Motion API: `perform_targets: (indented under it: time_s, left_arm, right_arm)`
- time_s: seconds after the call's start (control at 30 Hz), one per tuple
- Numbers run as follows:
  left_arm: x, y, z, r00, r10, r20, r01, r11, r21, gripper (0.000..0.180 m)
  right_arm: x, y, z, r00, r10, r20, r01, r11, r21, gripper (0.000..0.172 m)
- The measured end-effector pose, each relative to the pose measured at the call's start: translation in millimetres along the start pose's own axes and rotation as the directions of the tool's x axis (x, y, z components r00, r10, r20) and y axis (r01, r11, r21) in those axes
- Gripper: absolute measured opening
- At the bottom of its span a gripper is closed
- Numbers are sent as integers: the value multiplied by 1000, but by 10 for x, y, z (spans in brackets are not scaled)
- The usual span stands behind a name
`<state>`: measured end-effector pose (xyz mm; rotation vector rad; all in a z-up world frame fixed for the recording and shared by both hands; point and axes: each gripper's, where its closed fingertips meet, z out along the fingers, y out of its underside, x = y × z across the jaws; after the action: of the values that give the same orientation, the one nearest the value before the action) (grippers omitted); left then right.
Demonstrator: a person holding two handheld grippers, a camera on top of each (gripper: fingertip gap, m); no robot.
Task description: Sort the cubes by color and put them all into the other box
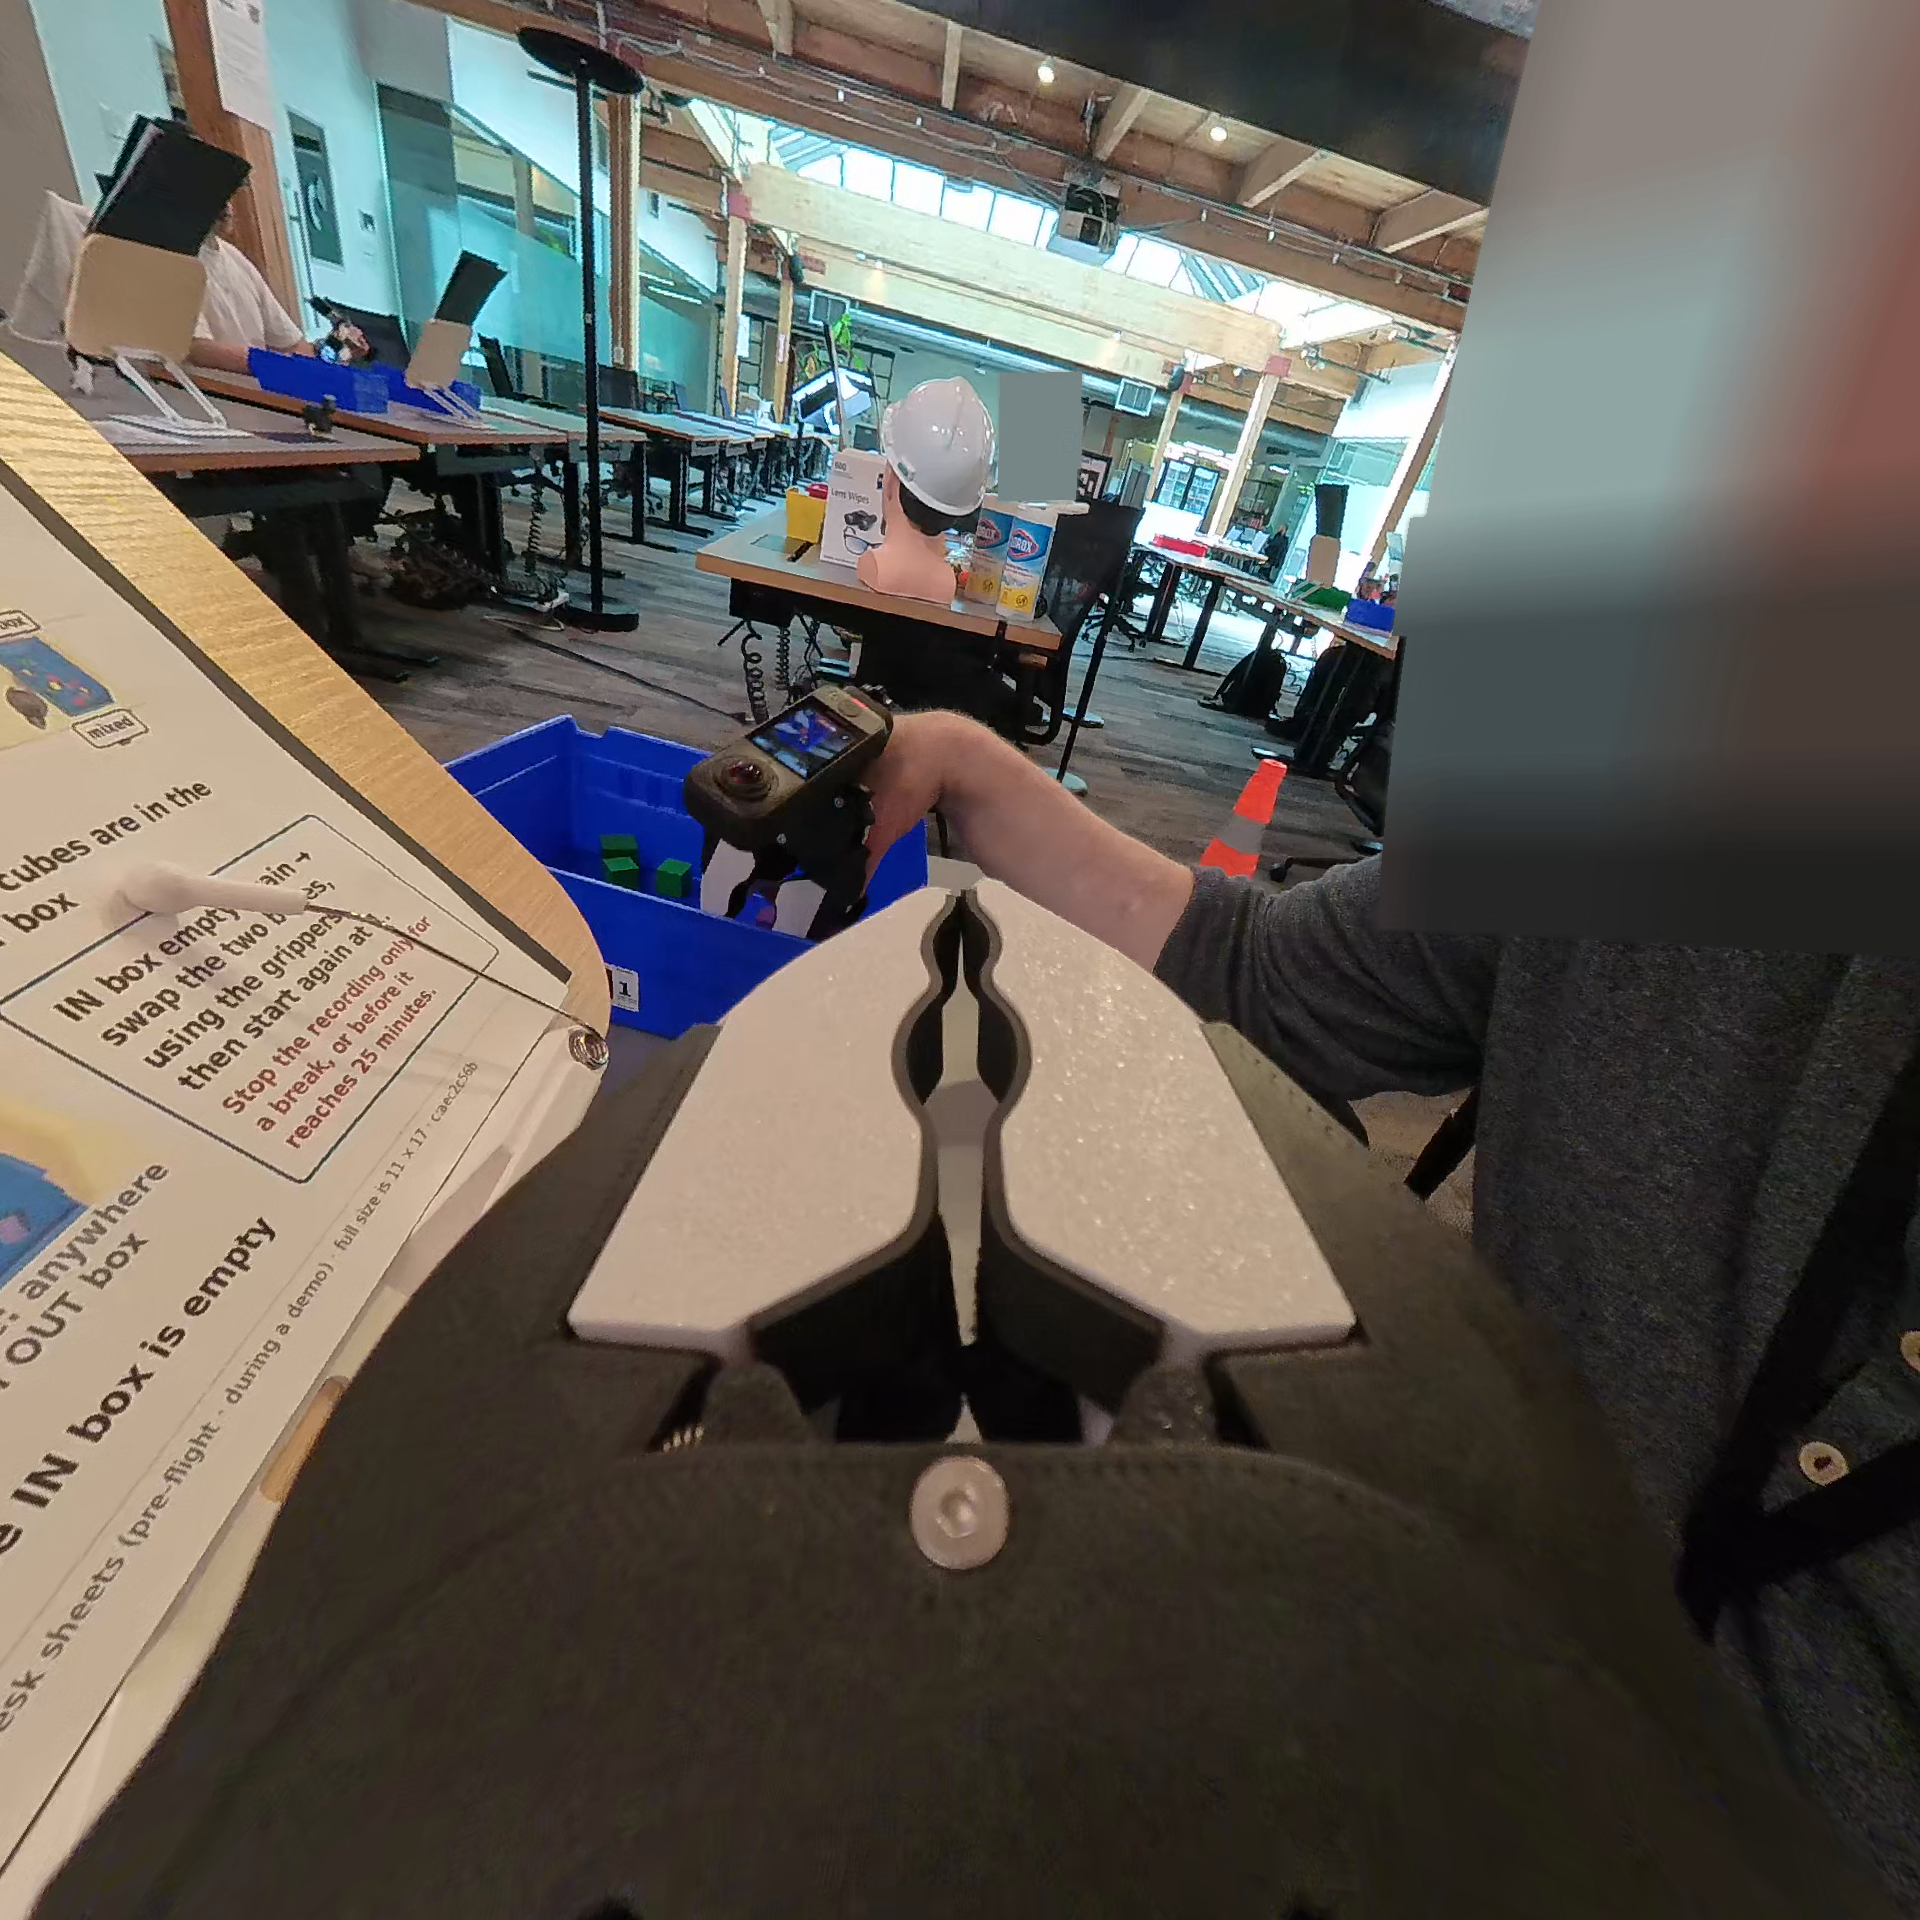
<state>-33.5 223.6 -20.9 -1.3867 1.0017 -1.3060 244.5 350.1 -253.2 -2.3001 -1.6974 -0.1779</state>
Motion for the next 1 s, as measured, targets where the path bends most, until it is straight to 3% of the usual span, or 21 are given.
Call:
perform_targets:
  time_s: [0.17, 0.47, 0.6, 0.83, 1.0]
  left_arm:
    - [-4, 28, 13, 1000, 0, -2, 0, 1000, -12, 0]
    - [9, 15, -4, 1000, 20, 1, -20, 1000, -23, 0]
    - [-32, -90, -112, 996, 73, 56, -72, 997, -19, 0]
    - [-217, -527, -655, 958, 159, 238, -173, 984, 36, 0]
    - [-543, -754, -1270, 865, 194, 463, -219, 976, 0, 0]
  right_arm:
    - [-128, 38, 153, 998, -35, 56, 39, 996, -77, 30]
    - [-71, -47, 127, 999, -24, 29, 25, 999, -24, 39]
    - [134, -69, -59, 996, -8, -90, 10, 1000, 21, 35]
    - [235, -104, -322, 985, 4, -173, 9, 997, 76, 32]
    - [250, -197, -398, 978, -10, -207, 32, 994, 103, 30]
